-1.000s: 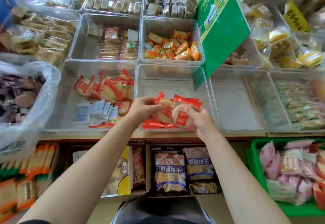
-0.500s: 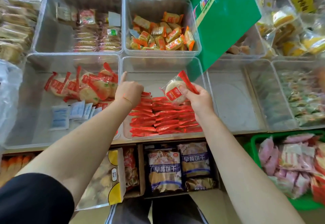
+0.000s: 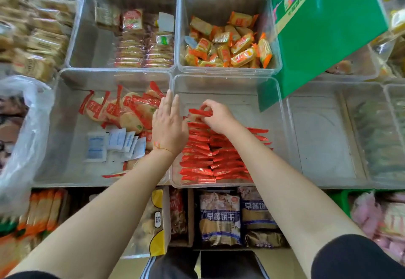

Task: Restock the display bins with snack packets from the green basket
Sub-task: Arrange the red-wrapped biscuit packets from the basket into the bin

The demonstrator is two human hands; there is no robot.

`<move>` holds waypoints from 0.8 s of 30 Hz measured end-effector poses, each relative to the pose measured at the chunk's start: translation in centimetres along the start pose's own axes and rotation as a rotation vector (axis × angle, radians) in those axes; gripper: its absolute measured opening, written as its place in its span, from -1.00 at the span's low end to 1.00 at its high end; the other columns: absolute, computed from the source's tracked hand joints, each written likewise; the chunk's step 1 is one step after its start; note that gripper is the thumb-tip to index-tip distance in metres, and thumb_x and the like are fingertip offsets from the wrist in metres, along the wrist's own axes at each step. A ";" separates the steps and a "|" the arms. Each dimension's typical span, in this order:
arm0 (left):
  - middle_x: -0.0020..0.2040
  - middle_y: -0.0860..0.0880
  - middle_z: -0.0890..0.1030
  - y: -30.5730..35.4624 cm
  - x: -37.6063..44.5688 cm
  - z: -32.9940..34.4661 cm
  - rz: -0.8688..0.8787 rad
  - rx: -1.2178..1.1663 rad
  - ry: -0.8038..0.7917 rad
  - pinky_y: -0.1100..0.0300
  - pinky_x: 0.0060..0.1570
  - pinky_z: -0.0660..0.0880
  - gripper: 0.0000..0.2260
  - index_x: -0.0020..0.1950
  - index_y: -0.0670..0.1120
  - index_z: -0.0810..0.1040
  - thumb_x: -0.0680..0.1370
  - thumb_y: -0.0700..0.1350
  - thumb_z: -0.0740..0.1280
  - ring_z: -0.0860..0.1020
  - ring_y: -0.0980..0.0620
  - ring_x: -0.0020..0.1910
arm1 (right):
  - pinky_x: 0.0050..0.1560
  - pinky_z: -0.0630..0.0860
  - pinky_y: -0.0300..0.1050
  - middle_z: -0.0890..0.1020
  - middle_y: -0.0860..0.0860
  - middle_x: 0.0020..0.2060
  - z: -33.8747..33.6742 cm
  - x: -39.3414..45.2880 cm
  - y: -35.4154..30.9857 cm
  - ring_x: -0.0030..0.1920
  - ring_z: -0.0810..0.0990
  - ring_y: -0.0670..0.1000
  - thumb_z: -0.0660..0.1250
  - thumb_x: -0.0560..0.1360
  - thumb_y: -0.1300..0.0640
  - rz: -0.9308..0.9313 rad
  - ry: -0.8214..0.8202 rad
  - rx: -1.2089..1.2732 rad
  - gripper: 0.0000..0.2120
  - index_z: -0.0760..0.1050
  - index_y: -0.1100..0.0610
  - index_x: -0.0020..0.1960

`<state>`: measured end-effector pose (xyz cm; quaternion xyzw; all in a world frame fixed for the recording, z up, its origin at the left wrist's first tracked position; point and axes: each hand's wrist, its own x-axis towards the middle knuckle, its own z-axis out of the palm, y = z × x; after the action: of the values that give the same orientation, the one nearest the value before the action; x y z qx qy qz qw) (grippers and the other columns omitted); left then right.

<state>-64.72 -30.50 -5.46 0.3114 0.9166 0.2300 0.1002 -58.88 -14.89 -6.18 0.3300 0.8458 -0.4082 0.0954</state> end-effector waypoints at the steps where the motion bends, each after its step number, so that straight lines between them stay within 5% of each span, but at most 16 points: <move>1: 0.62 -0.09 0.05 -0.1 0.0 0.1 -0.008 -0.008 0.006 -0.04 0.51 0.09 -0.42 0.60 -0.13 0.13 0.58 -0.19 0.19 0.05 -0.09 0.59 | 0.01 0.55 -0.05 0.64 -0.02 -0.05 0.2 0.2 0.0 -0.02 0.61 0.09 0.35 0.47 0.22 -0.002 -0.065 -0.061 -0.76 0.52 -0.03 0.07; 7: 0.61 -0.09 0.08 -0.1 0.1 0.3 -0.008 0.014 0.013 -0.09 0.44 0.22 -0.44 0.59 -0.12 0.15 0.58 -0.20 0.17 0.11 -0.09 0.58 | 0.38 0.38 -0.02 0.46 0.05 0.42 0.5 1.1 -1.0 0.40 0.42 0.13 0.13 0.56 0.24 0.006 -0.295 -0.245 -0.49 0.37 -0.06 0.47; 13: 0.61 -0.10 0.08 0.0 0.1 0.1 -0.002 0.038 -0.001 -0.08 0.40 0.27 -0.42 0.59 -0.13 0.15 0.56 -0.23 0.15 0.13 -0.11 0.57 | 0.14 0.49 -0.12 0.59 0.05 0.27 -0.1 1.4 -1.8 0.21 0.56 0.11 0.12 0.57 0.29 0.037 -0.387 -0.151 -0.56 0.53 0.02 0.35; 17: 0.61 -0.10 0.07 0.1 0.1 0.2 -0.004 0.051 -0.015 -0.07 0.37 0.29 -0.41 0.59 -0.14 0.15 0.55 -0.23 0.15 0.13 -0.11 0.57 | 0.27 0.49 0.01 0.53 0.07 0.35 0.2 1.5 -1.7 0.28 0.51 0.12 0.08 0.55 0.31 0.034 -0.388 -0.203 -0.48 0.50 -0.07 0.38; 20: 0.61 -0.11 0.07 0.1 0.1 0.0 0.003 0.055 -0.029 -0.09 0.34 0.32 -0.39 0.59 -0.15 0.15 0.52 -0.24 0.14 0.14 -0.12 0.57 | 0.40 0.33 0.18 0.38 0.14 0.42 0.7 1.9 -2.0 0.44 0.30 0.20 0.10 0.54 0.20 0.010 -0.378 -0.372 -0.47 0.43 -0.21 0.41; 24: 0.62 -0.09 0.05 0.3 0.0 -0.3 -0.013 0.066 -0.043 -0.08 0.36 0.29 -0.39 0.60 -0.13 0.14 0.51 -0.17 0.05 0.11 -0.10 0.58 | 0.35 0.36 0.19 0.45 0.12 0.35 0.9 1.4 -2.4 0.38 0.39 0.18 0.17 0.52 -0.10 -0.046 -0.316 -0.381 -0.57 0.43 -0.24 0.38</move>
<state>-64.68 -30.39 -5.06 0.3136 0.9232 0.1922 0.1112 -61.54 -15.99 -5.89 0.2187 0.8893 -0.2901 0.2777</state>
